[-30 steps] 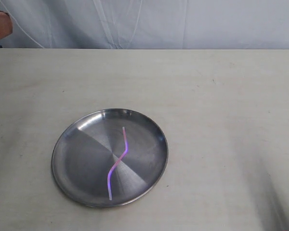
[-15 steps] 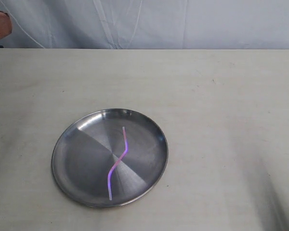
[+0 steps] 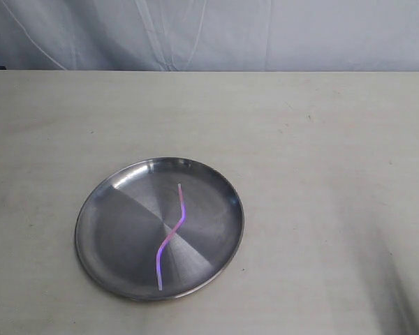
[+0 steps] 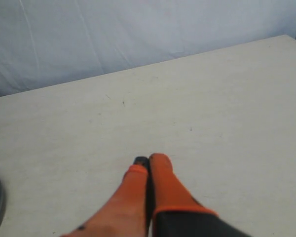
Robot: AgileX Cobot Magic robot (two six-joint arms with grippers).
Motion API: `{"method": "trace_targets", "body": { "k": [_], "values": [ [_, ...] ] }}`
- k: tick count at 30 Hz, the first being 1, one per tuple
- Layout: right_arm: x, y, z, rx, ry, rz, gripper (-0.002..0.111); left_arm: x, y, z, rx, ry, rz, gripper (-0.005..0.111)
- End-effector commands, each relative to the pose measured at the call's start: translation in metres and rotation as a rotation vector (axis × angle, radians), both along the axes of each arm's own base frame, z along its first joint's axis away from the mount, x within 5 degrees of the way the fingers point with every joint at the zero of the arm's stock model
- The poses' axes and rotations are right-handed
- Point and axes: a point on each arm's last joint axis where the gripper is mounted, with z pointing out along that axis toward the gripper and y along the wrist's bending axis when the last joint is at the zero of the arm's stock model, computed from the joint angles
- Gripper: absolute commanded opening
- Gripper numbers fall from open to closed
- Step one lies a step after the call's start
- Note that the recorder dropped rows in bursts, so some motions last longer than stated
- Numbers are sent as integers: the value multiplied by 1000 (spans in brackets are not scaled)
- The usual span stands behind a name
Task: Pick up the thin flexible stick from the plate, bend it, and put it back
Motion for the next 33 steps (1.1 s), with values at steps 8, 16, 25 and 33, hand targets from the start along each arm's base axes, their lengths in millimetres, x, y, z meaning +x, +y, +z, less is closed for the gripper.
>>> {"method": "trace_targets", "body": {
  "k": [8, 16, 25, 33],
  "values": [
    [0, 0, 0, -4, -12, -6, -1, -18, 17, -64, -107, 33, 221, 0],
    [0, 0, 0, 4, -13, -6, -1, -18, 18, -98, -86, 123, 238, 0],
    [0, 0, 0, 4, -13, -6, -1, -18, 19, -101, -88, 55, 251, 0],
    [0, 0, 0, 4, -13, -6, -1, -19, 20, -100, -68, 38, 252, 0]
  ]
}}
